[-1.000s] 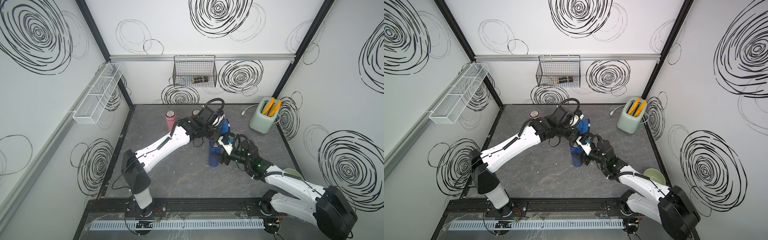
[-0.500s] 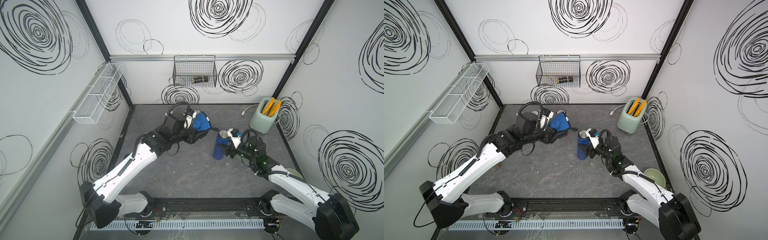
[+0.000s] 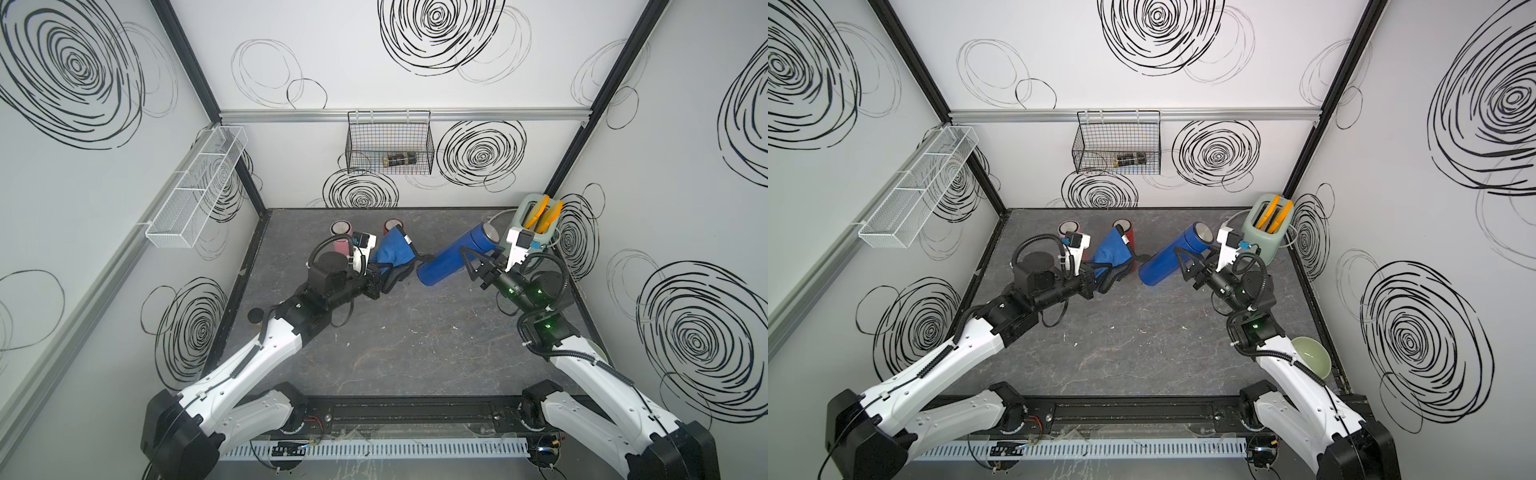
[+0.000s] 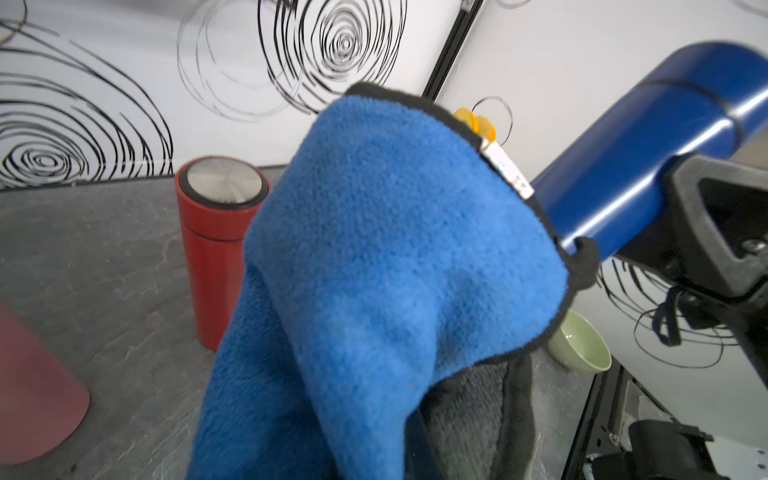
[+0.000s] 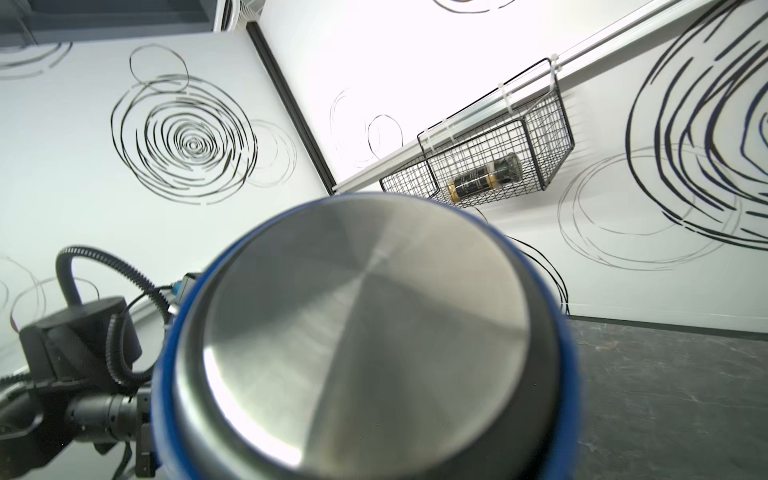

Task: Wipe the surface of the thermos
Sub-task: Wipe the dirt from the surface of the thermos.

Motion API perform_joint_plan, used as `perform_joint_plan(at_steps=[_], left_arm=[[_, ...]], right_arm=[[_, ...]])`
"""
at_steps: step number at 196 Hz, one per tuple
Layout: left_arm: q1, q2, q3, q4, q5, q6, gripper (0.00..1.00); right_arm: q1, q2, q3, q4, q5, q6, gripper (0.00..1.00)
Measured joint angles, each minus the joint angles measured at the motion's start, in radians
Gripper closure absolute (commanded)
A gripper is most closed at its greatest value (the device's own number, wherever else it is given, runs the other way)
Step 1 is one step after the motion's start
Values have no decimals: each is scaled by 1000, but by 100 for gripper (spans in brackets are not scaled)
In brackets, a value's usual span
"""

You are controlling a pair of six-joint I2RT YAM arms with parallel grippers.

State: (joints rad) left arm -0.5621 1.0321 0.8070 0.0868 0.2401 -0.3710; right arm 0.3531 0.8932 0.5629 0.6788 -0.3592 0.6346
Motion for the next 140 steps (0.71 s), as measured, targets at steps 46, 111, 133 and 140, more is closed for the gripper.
perform_joint_plan(at_steps=[46,111,133,140], left_arm=[[29,-18,-132,288,48,-84,100],[4,43,-212,640,51,-72,100],[-33,94,-225,767,51,-37,100],[-45,109,-228,798,51,-27,100]], right_arm=[[-40,-16,-55,131,93,242,100],[-67,-14,-124,134,252,624,100],[-69,-26,-143,121,298,695,100],[-70,-31,-147,119,309,716,100]])
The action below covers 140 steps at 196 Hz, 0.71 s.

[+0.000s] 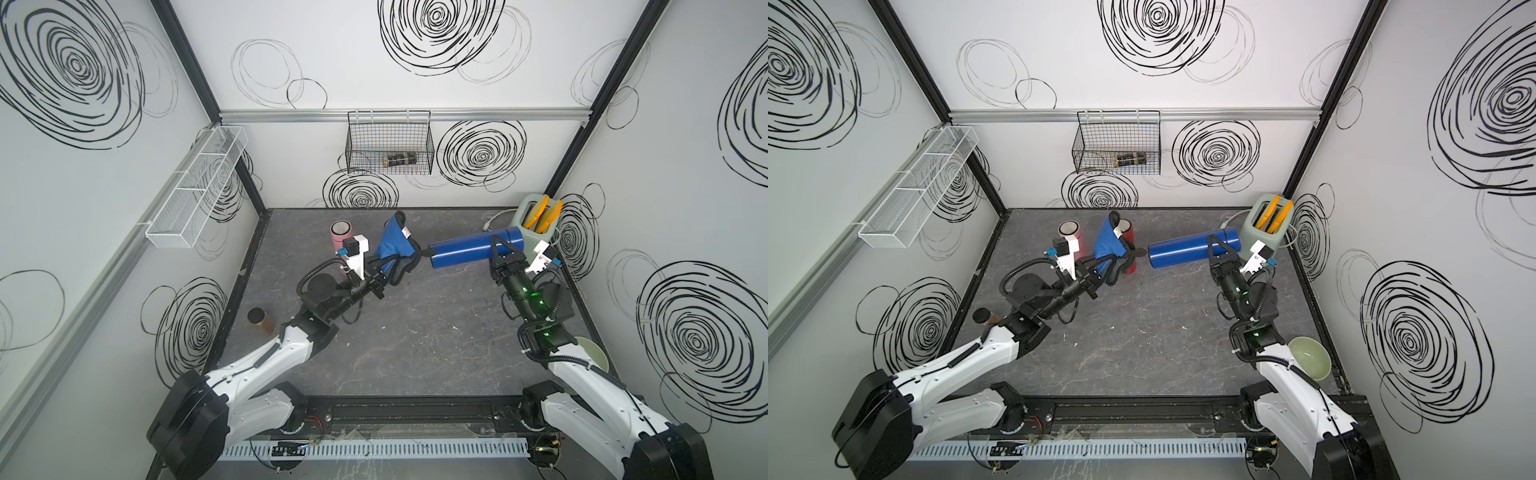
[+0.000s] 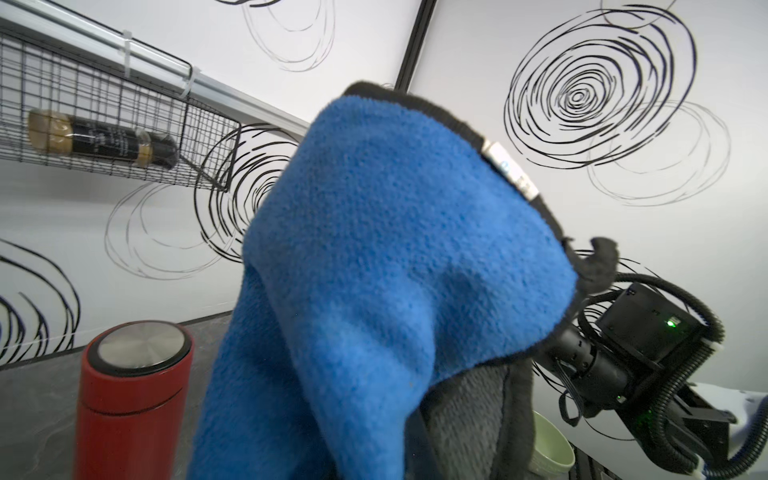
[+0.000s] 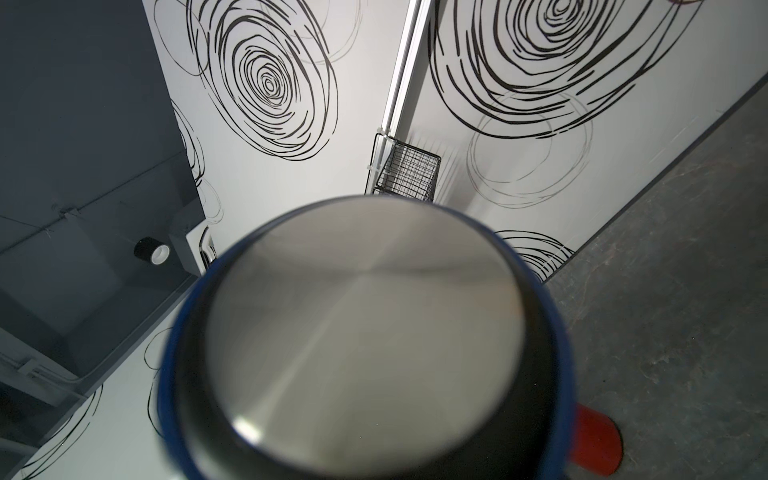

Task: Wipe the surface of the thermos
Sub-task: Wipe the dirt from the surface of the thermos.

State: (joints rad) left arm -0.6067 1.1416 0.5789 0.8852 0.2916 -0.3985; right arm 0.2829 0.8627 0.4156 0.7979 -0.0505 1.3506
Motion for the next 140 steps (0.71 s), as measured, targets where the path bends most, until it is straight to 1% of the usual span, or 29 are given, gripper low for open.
perform_joint_plan(at_steps=[42,84,113,140], left_arm=[[-48,90,-7,160,13,19,100],[-59,192,-6,279,37,-11,100],[-64,269,44,301,60,-45,100],[-76,306,116,297,74,-56,100]], right_arm=[[-8,0,-16,20,24,87,100],[-10,32,-20,53,3,152,100],[-11,34,-20,72,-16,175,100],[-13,45,-19,102,-37,189,100]])
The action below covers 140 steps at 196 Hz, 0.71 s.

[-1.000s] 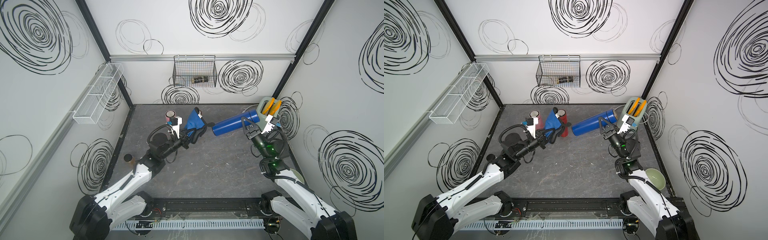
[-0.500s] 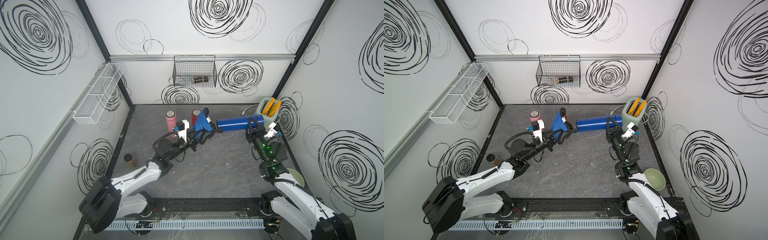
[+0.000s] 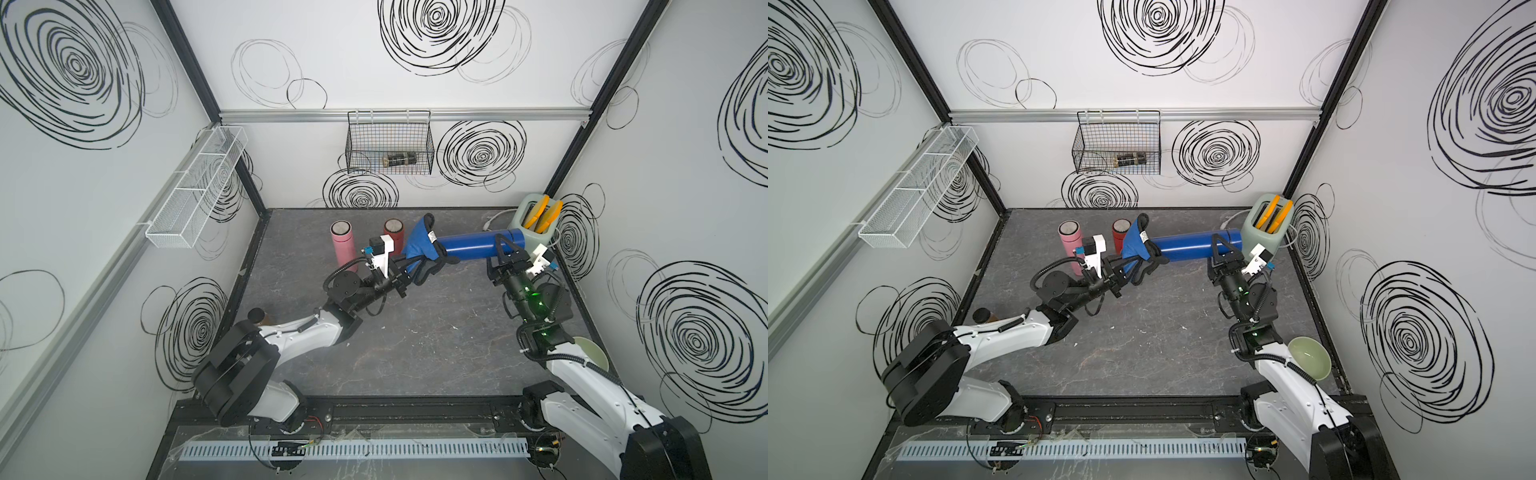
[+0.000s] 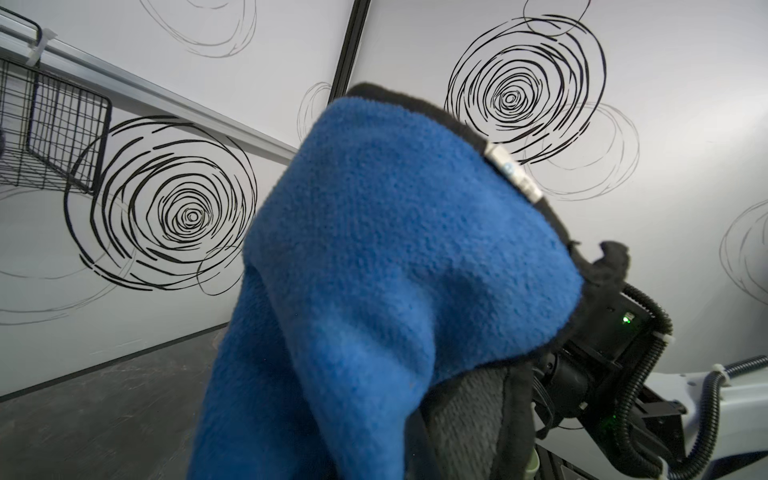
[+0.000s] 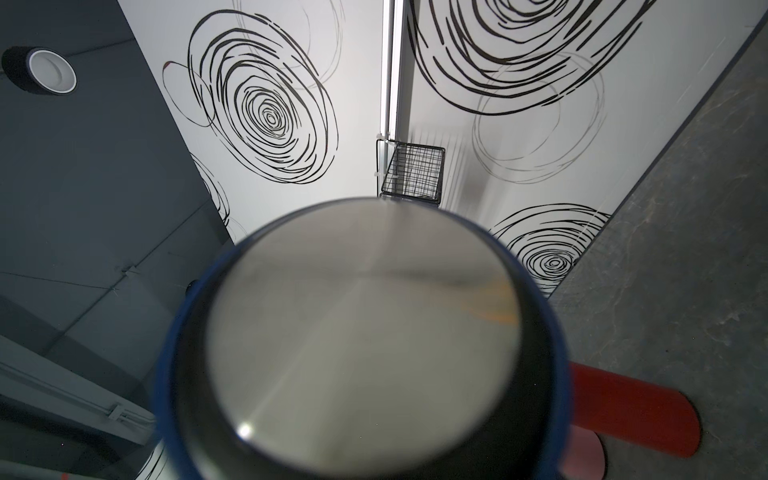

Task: Wipe the surface of the thermos
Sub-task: Wipe the dirt from the surface of the thermos.

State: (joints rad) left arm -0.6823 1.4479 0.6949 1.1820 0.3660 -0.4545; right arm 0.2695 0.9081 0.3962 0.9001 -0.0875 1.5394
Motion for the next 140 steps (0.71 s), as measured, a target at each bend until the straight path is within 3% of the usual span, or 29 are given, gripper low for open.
perform_joint_plan(at_steps=[140], left_arm=[[-15,49,29,24,16,-36,100]], right_arm=[[-23,-13,5,18,-13,21,100]])
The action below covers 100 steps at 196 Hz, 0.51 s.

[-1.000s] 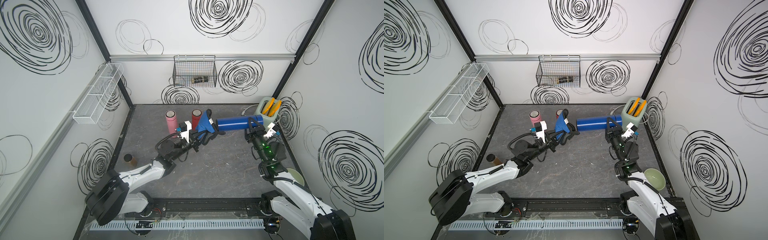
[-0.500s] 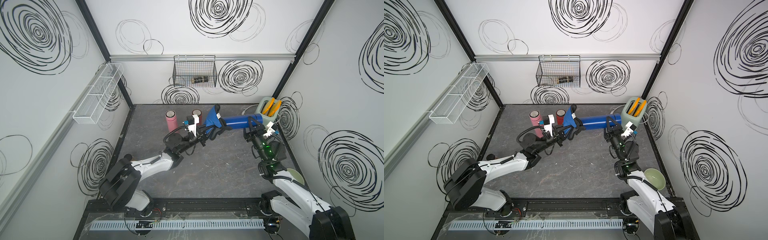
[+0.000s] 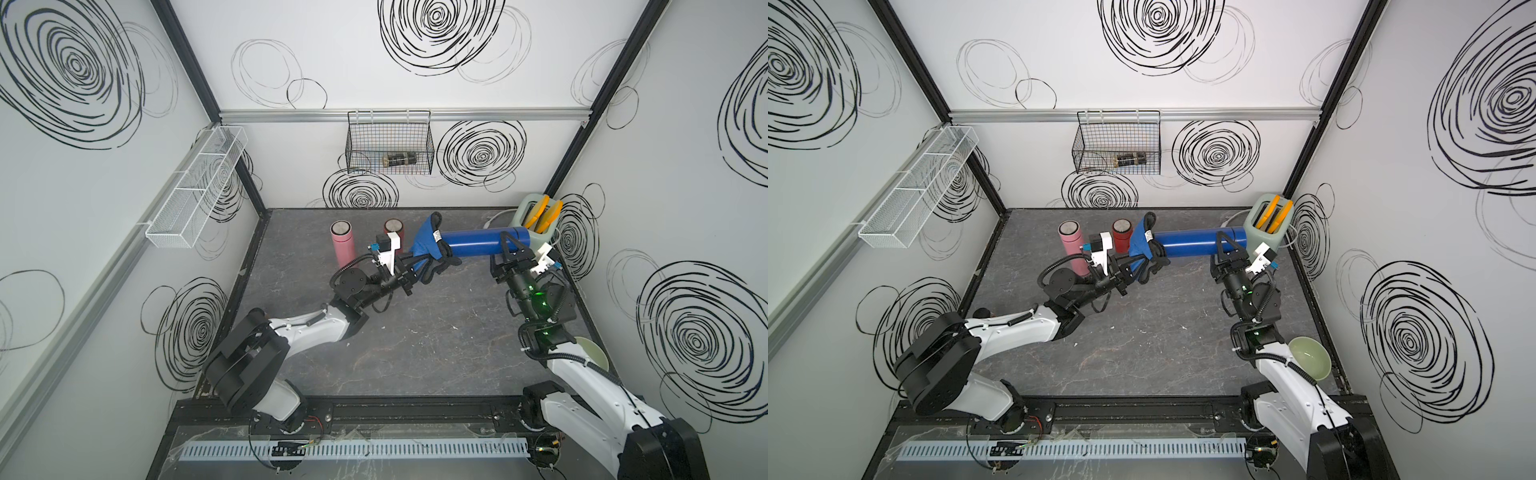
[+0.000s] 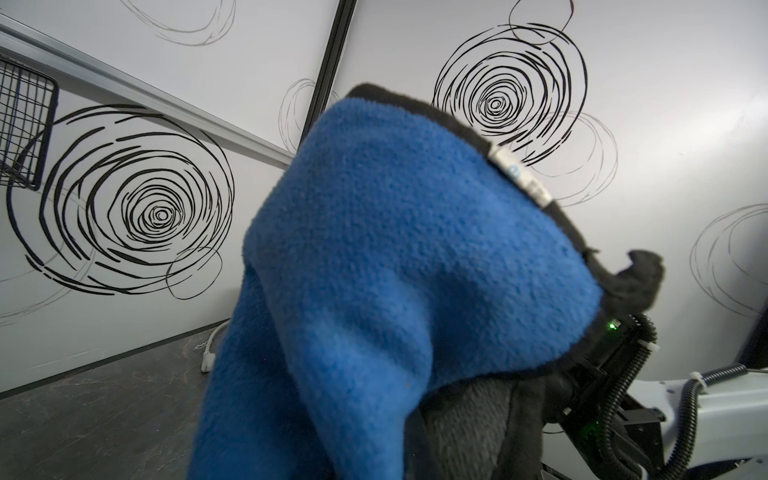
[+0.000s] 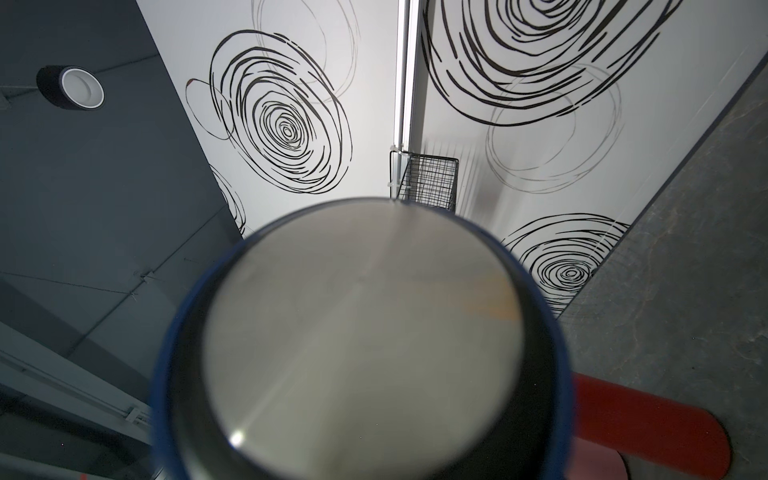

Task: Wipe the surface of the thermos
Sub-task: Wipe the dirt from the surface of the thermos.

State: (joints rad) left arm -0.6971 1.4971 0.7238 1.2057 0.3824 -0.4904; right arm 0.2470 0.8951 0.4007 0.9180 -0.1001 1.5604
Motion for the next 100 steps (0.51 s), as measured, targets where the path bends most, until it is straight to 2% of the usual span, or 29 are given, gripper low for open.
perform_joint_plan(at_steps=[58,100], left_arm=[[-18,-44,109,-103,-2,26,100],[-28,-50,143,-107,-2,35,100]], right_arm=[[-5,0,0,12,-5,16,100],[-4,8,-1,18,-32,22,100]])
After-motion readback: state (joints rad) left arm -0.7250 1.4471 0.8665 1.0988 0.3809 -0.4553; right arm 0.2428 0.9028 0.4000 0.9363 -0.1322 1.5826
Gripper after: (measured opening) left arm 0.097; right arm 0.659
